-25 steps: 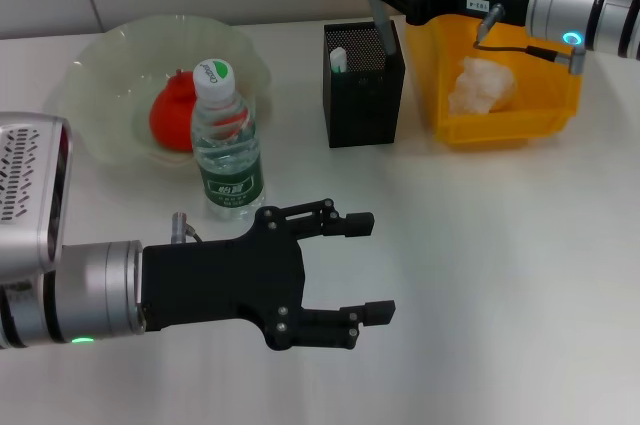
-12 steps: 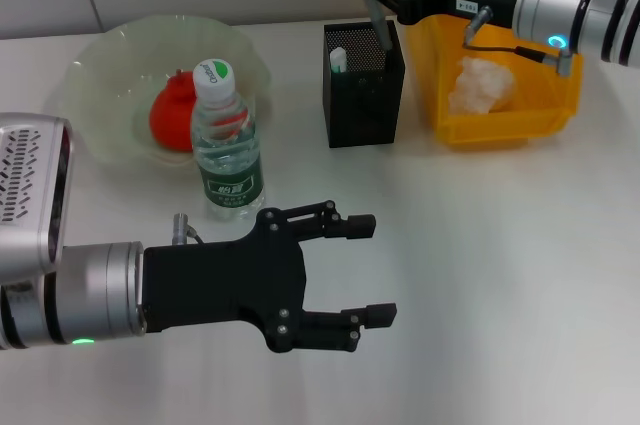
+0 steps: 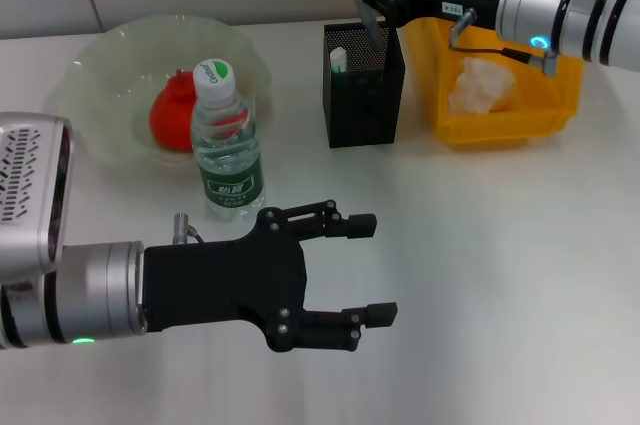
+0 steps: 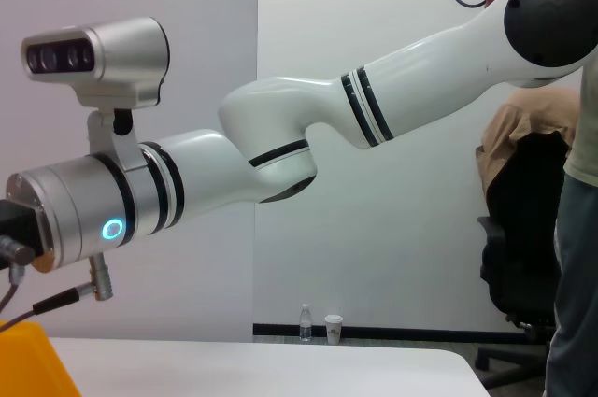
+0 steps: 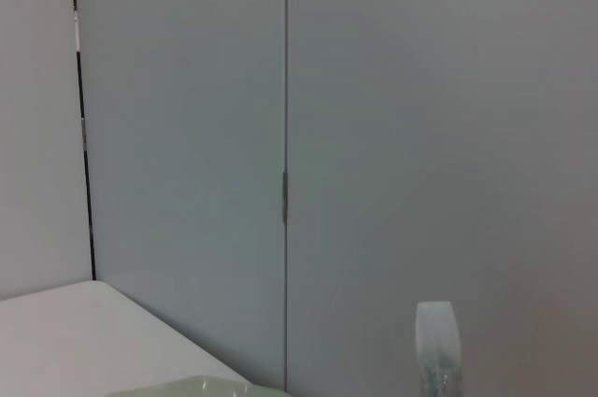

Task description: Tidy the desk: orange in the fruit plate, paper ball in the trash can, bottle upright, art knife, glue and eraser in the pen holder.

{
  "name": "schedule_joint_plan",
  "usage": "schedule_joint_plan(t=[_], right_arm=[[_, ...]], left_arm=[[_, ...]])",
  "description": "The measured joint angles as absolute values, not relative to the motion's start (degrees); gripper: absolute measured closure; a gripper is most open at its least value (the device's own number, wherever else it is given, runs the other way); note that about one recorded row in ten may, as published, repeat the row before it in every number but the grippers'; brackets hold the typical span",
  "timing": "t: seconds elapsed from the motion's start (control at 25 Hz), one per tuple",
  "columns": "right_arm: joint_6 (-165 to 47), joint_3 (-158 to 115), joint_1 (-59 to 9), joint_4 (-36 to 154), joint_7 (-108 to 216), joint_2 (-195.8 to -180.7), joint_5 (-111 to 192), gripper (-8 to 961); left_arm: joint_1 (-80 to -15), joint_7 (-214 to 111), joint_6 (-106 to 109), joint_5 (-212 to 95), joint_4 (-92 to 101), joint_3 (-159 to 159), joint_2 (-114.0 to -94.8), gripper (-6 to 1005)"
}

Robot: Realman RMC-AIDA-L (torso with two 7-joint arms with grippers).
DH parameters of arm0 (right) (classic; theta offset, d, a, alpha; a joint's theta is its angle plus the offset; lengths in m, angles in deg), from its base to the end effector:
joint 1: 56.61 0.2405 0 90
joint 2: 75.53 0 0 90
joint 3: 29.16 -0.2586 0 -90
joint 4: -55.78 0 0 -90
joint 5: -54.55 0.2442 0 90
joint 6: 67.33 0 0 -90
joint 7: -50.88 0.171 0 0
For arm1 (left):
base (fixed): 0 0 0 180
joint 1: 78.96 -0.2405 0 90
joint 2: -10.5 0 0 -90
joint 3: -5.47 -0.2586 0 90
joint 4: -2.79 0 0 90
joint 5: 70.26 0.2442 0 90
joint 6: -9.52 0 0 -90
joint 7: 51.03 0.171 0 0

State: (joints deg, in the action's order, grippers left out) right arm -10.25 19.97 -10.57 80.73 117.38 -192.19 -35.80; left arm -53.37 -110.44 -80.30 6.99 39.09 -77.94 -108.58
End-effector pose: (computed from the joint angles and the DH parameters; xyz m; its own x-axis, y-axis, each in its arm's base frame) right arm 0.2007 0.4975 -0.0272 0.8196 -0.1103 -0.5622 -0.4436 -0.7431 -0.5010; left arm -0.1944 0.3074 -0.0974 0.7661 0.0229 0.6423 0.0269 -0.9996 0.0036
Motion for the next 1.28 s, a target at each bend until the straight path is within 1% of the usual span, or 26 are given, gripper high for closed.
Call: schedule_joint_plan(t=[0.32, 0.44, 0.64, 1.28], right_arm=[[-11.07, 20.22, -10.19, 79.62, 117.33, -192.40, -35.79, 776], [-11.25, 20.58, -10.09, 79.63, 117.32, -192.85, -35.97, 772], [-11.35, 20.68, -10.02, 79.93, 117.32, -193.15, -36.22, 767], [-10.91, 20.68, -10.93, 80.94, 117.32, -193.63, -36.03, 749]], left_arm=[[-52.87, -110.31, -80.18, 6.99, 39.09, -77.95, -108.59, 191], [-52.86, -110.31, -80.23, 6.99, 39.09, -77.95, -108.59, 191], [-52.86, -110.28, -80.39, 6.99, 39.09, -77.94, -108.59, 191], [-52.86, -110.52, -80.40, 7.00, 39.09, -78.27, -108.58, 191]])
